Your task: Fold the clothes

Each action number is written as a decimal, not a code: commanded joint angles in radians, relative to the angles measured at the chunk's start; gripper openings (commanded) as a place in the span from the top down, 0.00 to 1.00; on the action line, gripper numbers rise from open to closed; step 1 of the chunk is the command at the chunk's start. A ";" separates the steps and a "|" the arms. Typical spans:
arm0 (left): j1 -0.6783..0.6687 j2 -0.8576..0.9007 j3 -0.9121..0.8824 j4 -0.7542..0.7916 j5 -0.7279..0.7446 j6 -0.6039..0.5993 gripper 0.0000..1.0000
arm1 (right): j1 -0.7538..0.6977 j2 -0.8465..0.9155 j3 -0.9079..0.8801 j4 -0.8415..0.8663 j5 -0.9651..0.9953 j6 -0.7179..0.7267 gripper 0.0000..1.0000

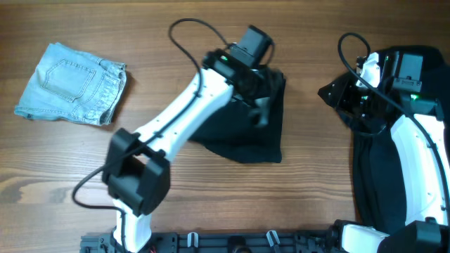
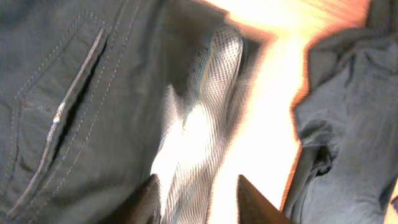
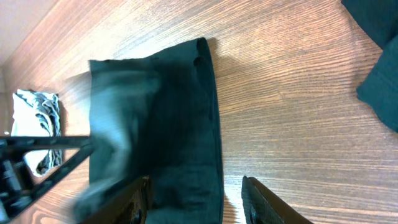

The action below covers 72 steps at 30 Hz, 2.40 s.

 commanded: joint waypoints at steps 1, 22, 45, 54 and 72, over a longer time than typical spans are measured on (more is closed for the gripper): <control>-0.088 0.074 0.020 0.029 -0.092 0.067 0.03 | 0.000 0.003 0.004 -0.015 0.013 0.012 0.48; 0.322 -0.089 -0.472 -0.209 0.220 0.294 0.91 | 0.485 0.584 -0.009 -0.122 0.078 -0.161 0.85; 0.376 -0.101 -0.169 -0.312 0.093 0.333 0.88 | 0.366 0.414 0.051 0.338 0.275 -0.003 0.67; 0.282 -0.096 -0.663 0.152 -0.132 0.124 0.87 | 0.336 0.637 0.044 0.221 0.301 -0.004 0.79; 0.470 -0.101 -0.127 -0.255 0.158 0.317 0.69 | 0.337 0.231 0.043 0.225 0.311 -0.074 0.63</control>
